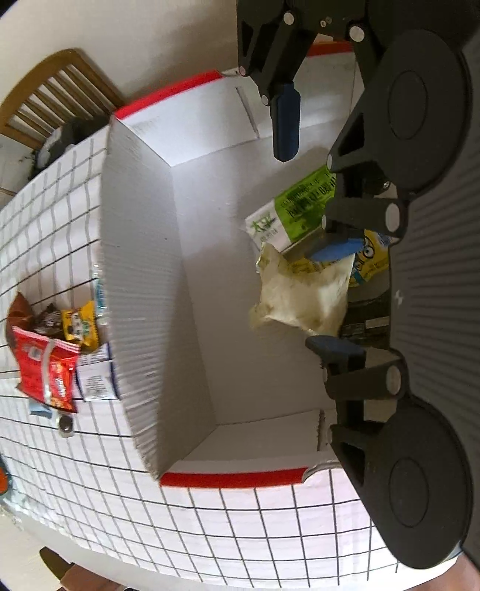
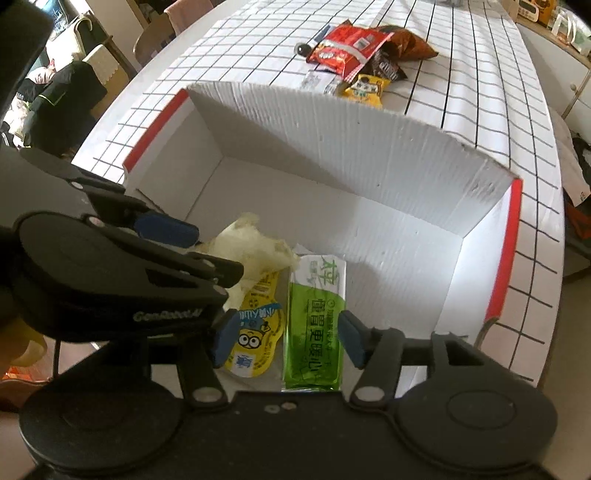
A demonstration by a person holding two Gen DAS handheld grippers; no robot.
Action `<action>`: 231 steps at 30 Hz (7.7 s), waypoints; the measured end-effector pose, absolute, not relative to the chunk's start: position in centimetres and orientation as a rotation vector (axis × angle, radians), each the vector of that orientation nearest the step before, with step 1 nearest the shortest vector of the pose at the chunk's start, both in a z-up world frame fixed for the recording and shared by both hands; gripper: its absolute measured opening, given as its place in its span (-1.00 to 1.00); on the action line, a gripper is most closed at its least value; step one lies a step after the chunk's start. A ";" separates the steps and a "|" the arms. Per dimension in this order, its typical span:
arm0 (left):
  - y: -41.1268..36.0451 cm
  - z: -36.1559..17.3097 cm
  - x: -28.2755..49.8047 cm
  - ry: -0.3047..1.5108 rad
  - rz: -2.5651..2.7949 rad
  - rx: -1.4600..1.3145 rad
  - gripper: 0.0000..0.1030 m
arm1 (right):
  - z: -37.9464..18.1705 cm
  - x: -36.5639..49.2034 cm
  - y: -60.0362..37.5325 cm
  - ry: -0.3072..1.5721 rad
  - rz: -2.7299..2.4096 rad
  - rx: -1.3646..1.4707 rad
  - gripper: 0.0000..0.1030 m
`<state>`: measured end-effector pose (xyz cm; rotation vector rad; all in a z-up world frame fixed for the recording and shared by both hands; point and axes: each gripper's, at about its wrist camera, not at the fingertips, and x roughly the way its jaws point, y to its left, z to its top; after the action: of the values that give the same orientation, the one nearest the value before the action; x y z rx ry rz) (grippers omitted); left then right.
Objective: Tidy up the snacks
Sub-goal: 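Carry both snacks into the white box and open both tools to release, then move both tools back over the remaining snack pile, then grasp the blue candy stick with the right tool while the left grasps the white-blue biscuit pack, then lift both held snacks off the table toward the white box, then lower both snacks into the white box and open both tools to release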
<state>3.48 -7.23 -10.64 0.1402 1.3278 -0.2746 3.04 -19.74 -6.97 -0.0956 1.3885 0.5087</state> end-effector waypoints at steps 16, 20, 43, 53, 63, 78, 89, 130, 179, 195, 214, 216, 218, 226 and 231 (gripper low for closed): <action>-5.7 -5.8 3.6 1.160 -0.282 0.087 0.41 | -3.1 4.2 -20.7 1.295 0.488 -0.048 0.57; -5.0 -4.1 3.6 1.073 -0.263 0.091 0.42 | -2.0 4.9 -21.1 1.266 0.476 -0.022 0.63; -1.8 -1.3 17.0 1.050 -0.227 0.093 0.58 | 1.0 18.1 -23.0 1.160 0.428 0.029 0.91; -3.3 -7.9 24.1 1.260 -0.214 0.104 0.58 | -4.8 23.2 -21.3 1.322 0.493 -0.056 0.83; -4.7 -13.2 28.4 1.383 -0.201 0.096 0.58 | -10.6 25.6 -19.3 1.434 0.545 -0.207 0.59; -4.9 -17.6 30.4 1.462 -0.140 -0.010 0.58 | -15.4 26.5 -16.6 1.472 0.655 -0.379 0.08; -4.6 -18.5 30.4 1.463 -0.107 -0.029 0.44 | -17.0 24.7 -14.7 1.405 0.694 -0.508 -0.30; 1.1 -12.9 26.3 1.385 -0.103 -0.265 -0.20 | -16.1 26.1 -19.7 1.384 0.605 -0.282 -0.76; -2.1 -4.3 18.5 1.197 -0.247 -0.225 -0.21 | -2.8 18.0 -26.1 1.176 0.587 -0.071 -0.78; -4.5 -5.3 8.9 1.183 -0.257 -0.099 -0.31 | -3.4 9.4 -25.5 1.221 0.624 -0.023 -0.78; -5.2 -8.8 4.4 1.237 -0.222 -0.004 -0.33 | -9.7 3.8 -22.6 1.338 0.589 -0.086 -0.77; -5.3 -8.8 4.4 1.233 -0.221 0.000 -0.33 | -9.8 3.6 -22.6 1.336 0.580 -0.087 -0.77; -5.3 -8.7 4.2 1.225 -0.222 0.001 -0.33 | -9.9 3.4 -22.6 1.340 0.567 -0.090 -0.76; -5.4 -8.5 3.7 1.198 -0.210 0.019 -0.31 | -8.6 2.4 -23.2 1.282 0.555 -0.057 -0.76; -5.4 -8.0 3.3 1.170 -0.206 0.029 -0.14 | -7.4 2.2 -23.8 1.238 0.534 -0.011 -0.75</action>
<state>3.33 -5.41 -7.96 0.0287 1.1704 -0.2056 2.21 -23.85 -7.41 -0.0112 1.2381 0.5340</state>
